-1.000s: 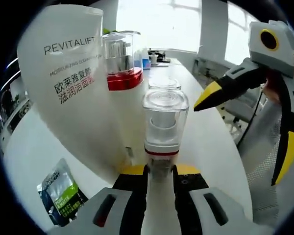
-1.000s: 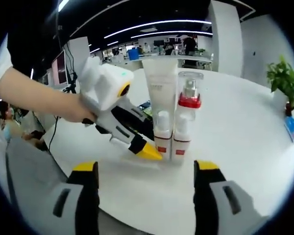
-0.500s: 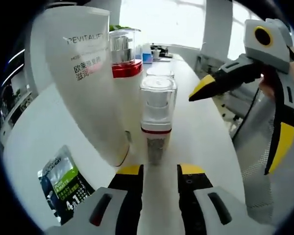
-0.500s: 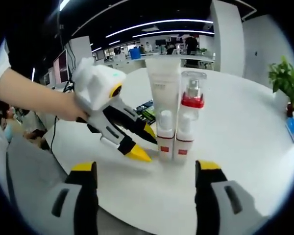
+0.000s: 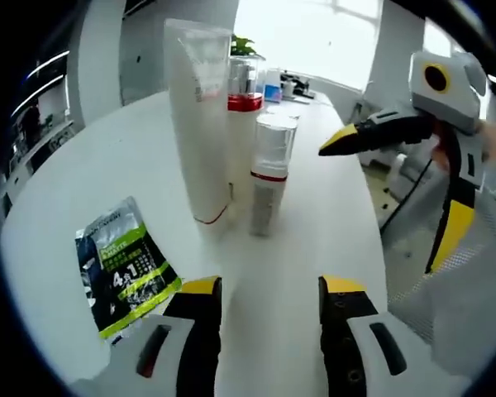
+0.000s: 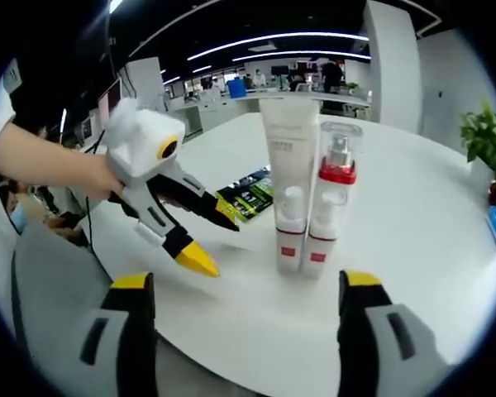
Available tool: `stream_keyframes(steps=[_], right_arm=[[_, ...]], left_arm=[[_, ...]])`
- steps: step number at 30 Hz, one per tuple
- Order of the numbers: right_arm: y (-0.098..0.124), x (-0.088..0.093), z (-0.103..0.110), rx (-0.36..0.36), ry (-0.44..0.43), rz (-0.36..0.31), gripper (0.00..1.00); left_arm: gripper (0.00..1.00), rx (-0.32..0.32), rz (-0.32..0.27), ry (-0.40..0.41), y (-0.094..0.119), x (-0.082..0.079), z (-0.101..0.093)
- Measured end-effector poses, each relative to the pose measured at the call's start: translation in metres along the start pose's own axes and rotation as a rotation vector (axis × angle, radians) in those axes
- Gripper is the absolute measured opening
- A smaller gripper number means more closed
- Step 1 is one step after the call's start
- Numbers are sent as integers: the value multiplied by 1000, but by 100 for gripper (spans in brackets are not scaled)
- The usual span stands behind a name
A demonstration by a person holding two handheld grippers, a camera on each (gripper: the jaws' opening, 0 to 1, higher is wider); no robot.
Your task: Arrange the skincare products in the storage area until every visible bottle or jar stands upright without overlapping.
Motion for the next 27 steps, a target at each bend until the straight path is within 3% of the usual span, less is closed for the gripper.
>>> stream_keyframes(steps=[17, 27], right_arm=[[12, -3, 2, -36, -48, -21, 99], [17, -3, 9, -68, -28, -27, 99]], left_arm=[[71, -96, -17, 243, 56, 37, -22], [81, -156, -46, 302, 86, 48, -37]])
Point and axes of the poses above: the point that each gripper's makers call its tool centre point, and the gripper's own axes: y roughly backward along the fingers, z roughly to its left, x roughly out of its underside, the point moved 8 cm from there along y, roughly backward along the fingers, and after that the axes turned 6 degrees about -y, right-handed, at the moved point
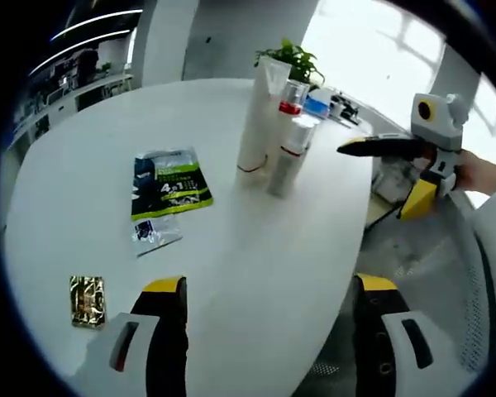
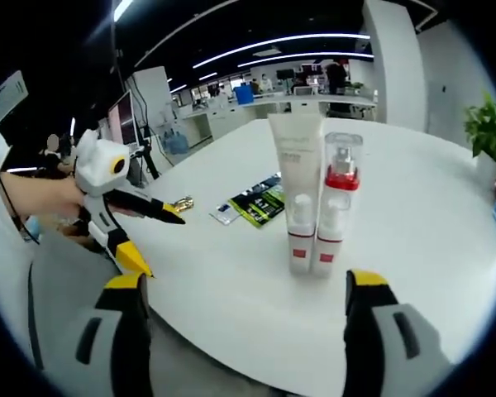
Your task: Arrange the skincare products in the storage area until every visible bottle or jar stands upright without overlapping.
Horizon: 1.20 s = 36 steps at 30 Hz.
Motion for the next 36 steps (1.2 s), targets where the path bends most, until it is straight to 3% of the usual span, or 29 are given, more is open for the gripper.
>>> stream_keyframes(steps=[17, 36], right_arm=[[9, -3, 9, -23, 20, -37, 99], [8, 2, 12, -29, 44, -39, 99]], left_arm=[[93, -118, -55, 114, 49, 23, -11], [96, -178, -37, 159, 64, 47, -23]])
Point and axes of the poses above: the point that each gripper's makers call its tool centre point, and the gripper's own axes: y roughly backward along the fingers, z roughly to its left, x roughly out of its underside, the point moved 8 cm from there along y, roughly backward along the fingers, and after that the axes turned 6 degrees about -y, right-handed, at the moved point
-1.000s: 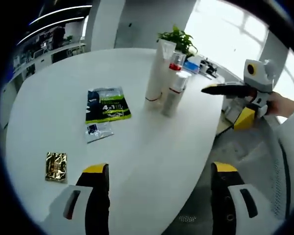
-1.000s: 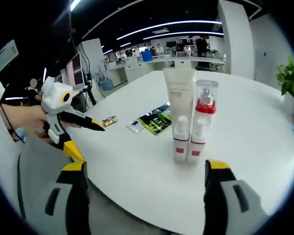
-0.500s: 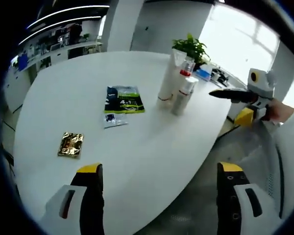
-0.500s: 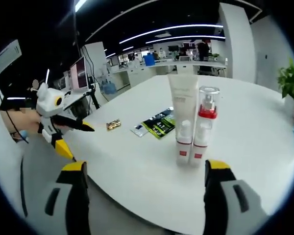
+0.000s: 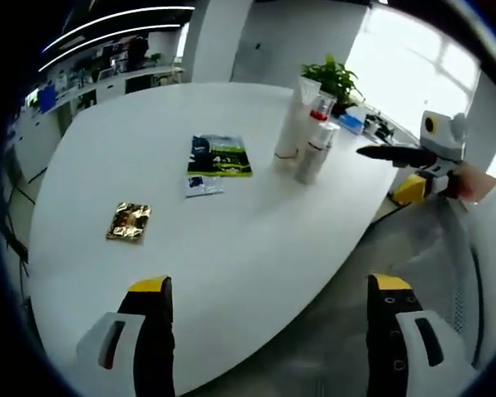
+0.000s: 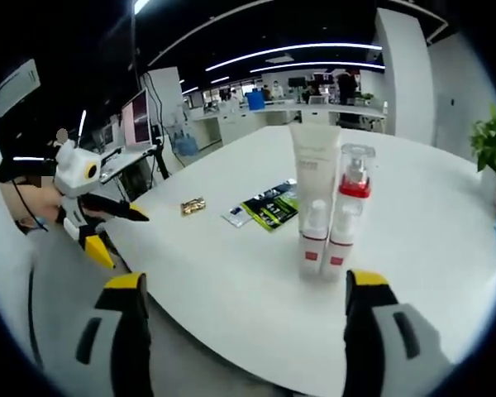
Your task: Arrange the skincare products in the storage area until every visible bottle or jar stands upright without overlapping.
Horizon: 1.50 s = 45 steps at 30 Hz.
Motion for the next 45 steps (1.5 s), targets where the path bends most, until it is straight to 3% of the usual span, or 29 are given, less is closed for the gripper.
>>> stream_keyframes(steps=[5, 20, 28, 45], right_arm=[[0, 1, -1, 1, -8, 0, 99], [-3, 2, -1, -5, -5, 9, 97], [-4, 2, 0, -5, 0, 19, 96], [-7, 3, -3, 13, -8, 31, 95]], left_arm=[[96, -15, -12, 10, 2, -4, 1], [95, -11, 36, 0, -4, -4, 2], [96, 0, 57, -35, -25, -22, 6], [97, -68, 98, -52, -76, -65, 37]])
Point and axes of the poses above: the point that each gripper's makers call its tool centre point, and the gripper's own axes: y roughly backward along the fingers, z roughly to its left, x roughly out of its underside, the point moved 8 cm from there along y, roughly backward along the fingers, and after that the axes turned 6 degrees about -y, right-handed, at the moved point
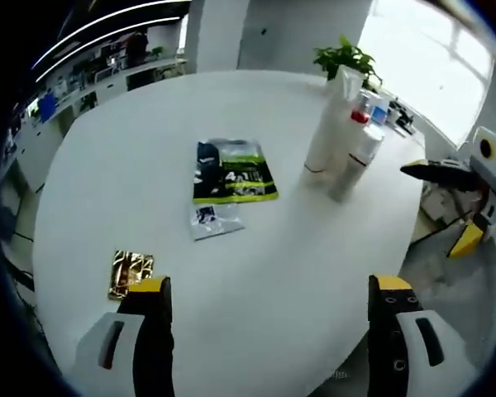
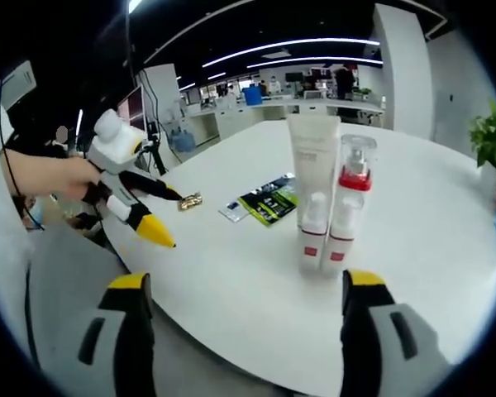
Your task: Arrange the skincare products in the storage area until every visible bottle or jar stands upright without overlapping.
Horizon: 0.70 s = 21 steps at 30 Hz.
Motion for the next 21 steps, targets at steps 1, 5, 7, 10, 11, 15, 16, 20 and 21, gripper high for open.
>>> stream_keyframes(steps=[1, 5, 7, 10, 11, 15, 16, 20, 21], right_arm=[[0, 0, 0, 1, 1, 0, 95], [1, -1, -1, 5, -8, -10, 95], [1, -1, -2, 9, -21, -14, 95], [1, -1, -4, 19, -36, -18, 95], [1, -1, -4, 20, -38, -18, 95], [1, -1, -5, 24, -49, -20, 95], [1, -1, -5, 26, -50, -21, 95], [1, -1, -7, 32, -57, -25, 95], [1, -1, -7, 35, -57, -27, 94]], left_arm=[[97, 4, 1, -7, -4, -3, 1], [97, 0, 6, -21, -14, -13, 6], [97, -6, 12, -26, -19, -18, 8], [97, -7, 29, -21, -27, -23, 12], [97, -13, 35, -23, -29, -24, 13], [97, -13, 46, -61, -39, -34, 12], [97, -12, 46, -66, -42, -38, 12], [97, -15, 47, -90, -56, -52, 14], [97, -16, 47, -94, -58, -54, 14]])
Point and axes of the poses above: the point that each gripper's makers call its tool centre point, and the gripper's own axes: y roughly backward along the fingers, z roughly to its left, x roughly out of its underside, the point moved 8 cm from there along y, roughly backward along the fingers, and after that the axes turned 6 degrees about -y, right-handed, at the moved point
